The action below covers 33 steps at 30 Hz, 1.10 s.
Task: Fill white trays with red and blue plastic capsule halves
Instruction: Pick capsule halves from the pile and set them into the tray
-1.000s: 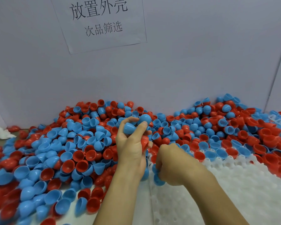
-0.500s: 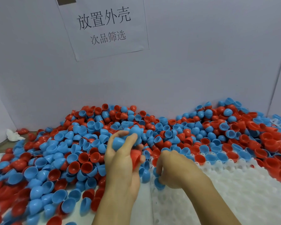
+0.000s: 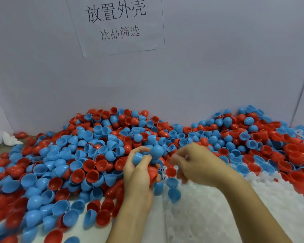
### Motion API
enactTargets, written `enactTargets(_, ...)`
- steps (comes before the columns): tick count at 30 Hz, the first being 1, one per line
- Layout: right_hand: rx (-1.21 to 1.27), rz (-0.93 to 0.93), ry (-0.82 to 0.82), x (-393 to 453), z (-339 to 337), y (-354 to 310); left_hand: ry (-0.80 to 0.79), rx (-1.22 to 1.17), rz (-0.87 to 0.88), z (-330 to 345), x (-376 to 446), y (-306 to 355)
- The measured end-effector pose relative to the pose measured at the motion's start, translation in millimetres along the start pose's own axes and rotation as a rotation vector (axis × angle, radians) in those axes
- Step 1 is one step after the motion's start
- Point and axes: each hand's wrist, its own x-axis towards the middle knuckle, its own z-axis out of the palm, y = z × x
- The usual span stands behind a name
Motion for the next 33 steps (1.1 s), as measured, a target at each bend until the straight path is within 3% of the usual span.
enactTargets(3, 0.333, -0.024, 0.045, 1, -2, -5, -0.048, 0.150, 0.093, 0, 2, -5)
enactTargets(6, 0.258, -0.054, 0.056, 3, 7, -3, -0.102, 0.273, 0.192, 3, 0, -7)
enactTargets(9, 0.320, -0.048, 0.162, 7, 7, 1, -0.114, 0.235, 0.186, 4, 0, -8)
enactTargets(15, 0.510, -0.044, 0.141, 6, 3, 1, -0.044, 0.015, 0.044, 6, 0, -4)
enactTargets(26, 0.484, -0.062, 0.107, 9, 6, 6, -0.148, 0.061, 0.052, 6, -2, -6)
enactTargets(33, 0.642, 0.026, 0.122, 10, 7, 5, -0.085, 0.008, 0.017, 7, 1, -5)
